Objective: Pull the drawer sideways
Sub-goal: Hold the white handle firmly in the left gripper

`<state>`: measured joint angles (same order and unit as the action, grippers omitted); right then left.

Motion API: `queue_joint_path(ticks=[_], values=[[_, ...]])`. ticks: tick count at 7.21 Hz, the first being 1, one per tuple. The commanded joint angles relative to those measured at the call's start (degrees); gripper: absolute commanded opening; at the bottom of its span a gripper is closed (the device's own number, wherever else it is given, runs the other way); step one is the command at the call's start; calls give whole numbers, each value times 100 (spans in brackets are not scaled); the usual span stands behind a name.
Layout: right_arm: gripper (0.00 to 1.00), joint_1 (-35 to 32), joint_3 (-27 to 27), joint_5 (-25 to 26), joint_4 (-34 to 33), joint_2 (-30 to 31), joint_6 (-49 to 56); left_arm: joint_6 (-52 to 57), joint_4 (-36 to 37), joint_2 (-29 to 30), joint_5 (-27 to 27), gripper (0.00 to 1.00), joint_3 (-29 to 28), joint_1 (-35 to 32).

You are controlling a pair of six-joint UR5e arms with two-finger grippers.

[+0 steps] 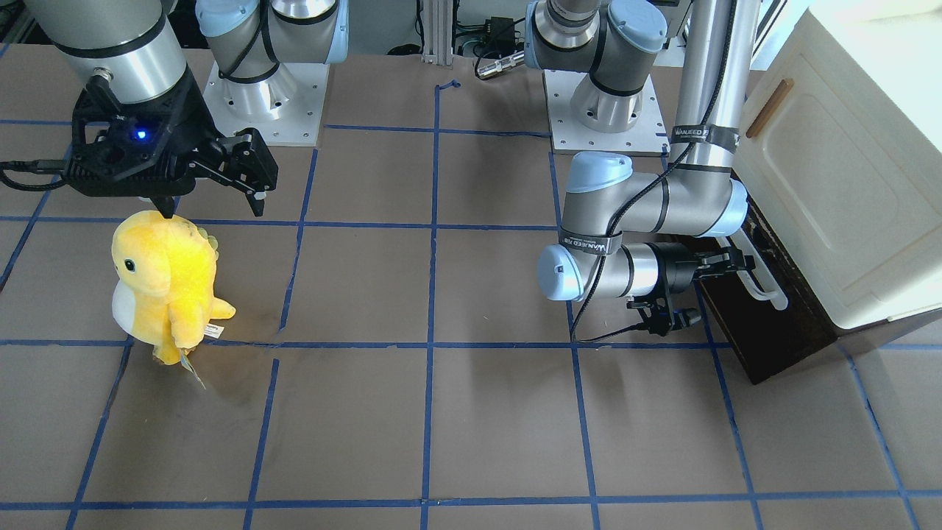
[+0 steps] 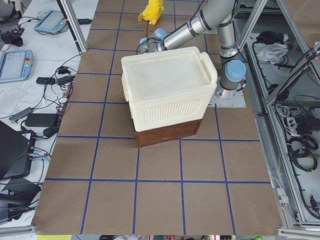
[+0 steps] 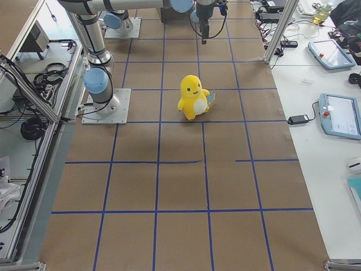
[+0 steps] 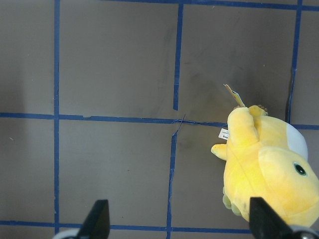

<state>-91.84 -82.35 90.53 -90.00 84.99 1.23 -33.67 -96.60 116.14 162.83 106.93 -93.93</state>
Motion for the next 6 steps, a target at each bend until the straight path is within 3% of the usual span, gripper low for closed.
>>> queue_joint_path(ticks=[1,6], values=[[100,0,0,0,0,0,0,-16,0,23,-14,20,-14,-19],[100,0,0,0,0,0,0,1,-8,84,-216,19,-268,-186]])
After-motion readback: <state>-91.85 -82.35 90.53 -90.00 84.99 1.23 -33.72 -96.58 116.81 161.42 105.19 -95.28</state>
